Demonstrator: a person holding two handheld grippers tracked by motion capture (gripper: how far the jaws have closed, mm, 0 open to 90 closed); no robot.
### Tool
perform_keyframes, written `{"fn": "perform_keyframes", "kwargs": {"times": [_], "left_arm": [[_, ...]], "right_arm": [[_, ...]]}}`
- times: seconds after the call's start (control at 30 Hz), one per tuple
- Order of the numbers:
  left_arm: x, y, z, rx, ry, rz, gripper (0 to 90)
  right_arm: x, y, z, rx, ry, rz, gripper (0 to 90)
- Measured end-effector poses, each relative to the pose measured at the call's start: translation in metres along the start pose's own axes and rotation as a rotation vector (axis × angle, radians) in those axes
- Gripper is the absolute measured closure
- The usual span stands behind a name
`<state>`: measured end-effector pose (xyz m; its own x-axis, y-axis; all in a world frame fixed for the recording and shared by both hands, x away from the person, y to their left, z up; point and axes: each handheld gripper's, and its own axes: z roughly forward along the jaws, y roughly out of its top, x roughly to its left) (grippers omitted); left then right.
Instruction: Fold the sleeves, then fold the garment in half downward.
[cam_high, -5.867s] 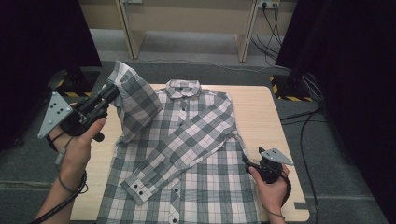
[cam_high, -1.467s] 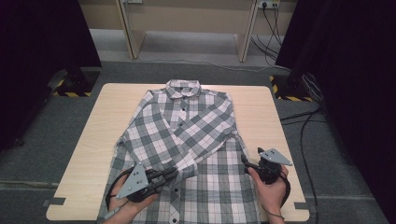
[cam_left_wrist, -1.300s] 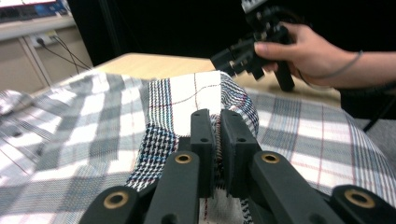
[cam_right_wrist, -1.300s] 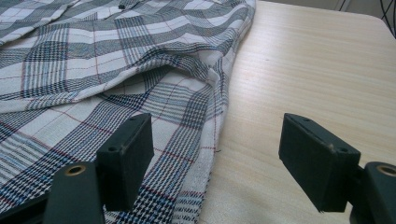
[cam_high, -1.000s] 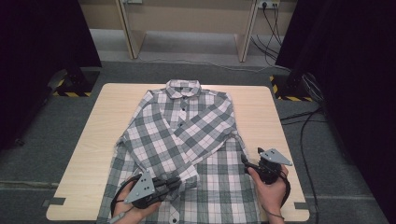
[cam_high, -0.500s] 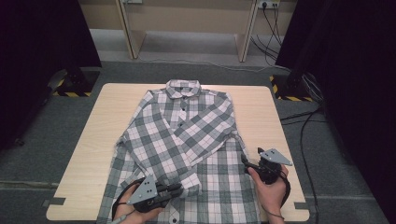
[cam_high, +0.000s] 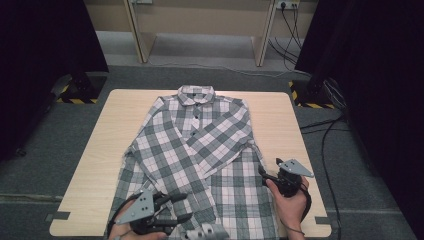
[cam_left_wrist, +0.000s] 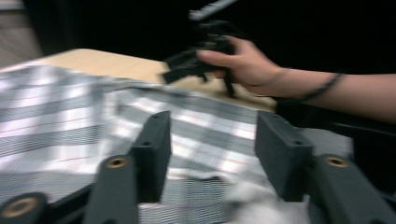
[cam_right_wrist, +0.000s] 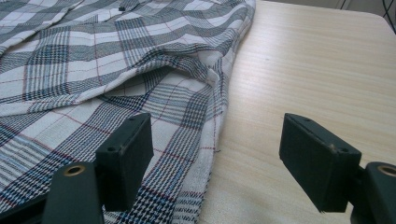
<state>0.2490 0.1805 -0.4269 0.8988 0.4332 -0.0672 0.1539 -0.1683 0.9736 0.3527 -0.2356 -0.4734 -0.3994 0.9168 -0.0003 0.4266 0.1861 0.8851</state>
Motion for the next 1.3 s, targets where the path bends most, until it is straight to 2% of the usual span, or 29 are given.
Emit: {"fn": "perform_keyframes", "kwargs": {"times": [0.07, 0.17, 0.27, 0.33, 0.4, 0.5, 0.77, 0.9, 1.0, 1.07, 1.17, 1.23, 1.3], "left_arm": [[0.013, 0.000, -0.008, -0.011, 0.060, -0.018, 40.4], [0.033, -0.003, -0.020, -0.019, 0.156, -0.016, 38.4], [0.055, -0.008, -0.029, -0.011, 0.254, -0.031, 37.0], [0.069, -0.014, -0.035, 0.002, 0.312, -0.042, 37.0], [0.079, -0.020, -0.040, 0.004, 0.352, -0.055, 36.9], [0.087, -0.028, -0.046, 0.001, 0.386, -0.088, 34.5], [0.092, -0.029, -0.060, -0.006, 0.431, -0.103, 29.1], [0.103, -0.032, -0.069, 0.022, 0.469, -0.139, 28.1], [0.124, -0.036, -0.074, 0.080, 0.520, -0.190, 29.4], [0.138, -0.038, -0.076, 0.114, 0.544, -0.217, 30.7], [0.163, -0.042, -0.078, 0.192, 0.574, -0.257, 33.0], [0.177, -0.045, -0.078, 0.245, 0.561, -0.273, 34.7], [0.186, -0.048, -0.078, 0.254, 0.562, -0.304, 37.0]], "right_arm": [[0.000, 0.000, 0.000, -0.002, 0.002, 0.002, 26.3], [-0.001, 0.000, 0.000, -0.003, 0.007, 0.009, 26.1], [-0.002, 0.000, 0.000, -0.002, 0.013, 0.019, 25.9], [-0.002, 0.000, 0.000, -0.004, 0.014, 0.021, 25.8], [-0.003, 0.000, 0.000, -0.004, 0.016, 0.024, 25.6], [-0.003, 0.000, -0.001, -0.004, 0.023, 0.026, 25.2], [-0.001, 0.004, -0.002, -0.004, 0.038, 0.034, 23.6], [0.001, 0.011, -0.001, 0.021, 0.055, 0.019, 24.7], [-0.001, 0.015, 0.002, 0.056, 0.067, 0.029, 28.2], [-0.002, 0.017, 0.005, 0.099, 0.059, 0.038, 32.9], [-0.003, 0.018, 0.009, 0.154, 0.052, 0.048, 41.5], [-0.002, 0.018, 0.012, 0.186, 0.051, 0.044, 46.8], [-0.001, 0.019, 0.015, 0.211, 0.056, 0.037, 48.3]]}}
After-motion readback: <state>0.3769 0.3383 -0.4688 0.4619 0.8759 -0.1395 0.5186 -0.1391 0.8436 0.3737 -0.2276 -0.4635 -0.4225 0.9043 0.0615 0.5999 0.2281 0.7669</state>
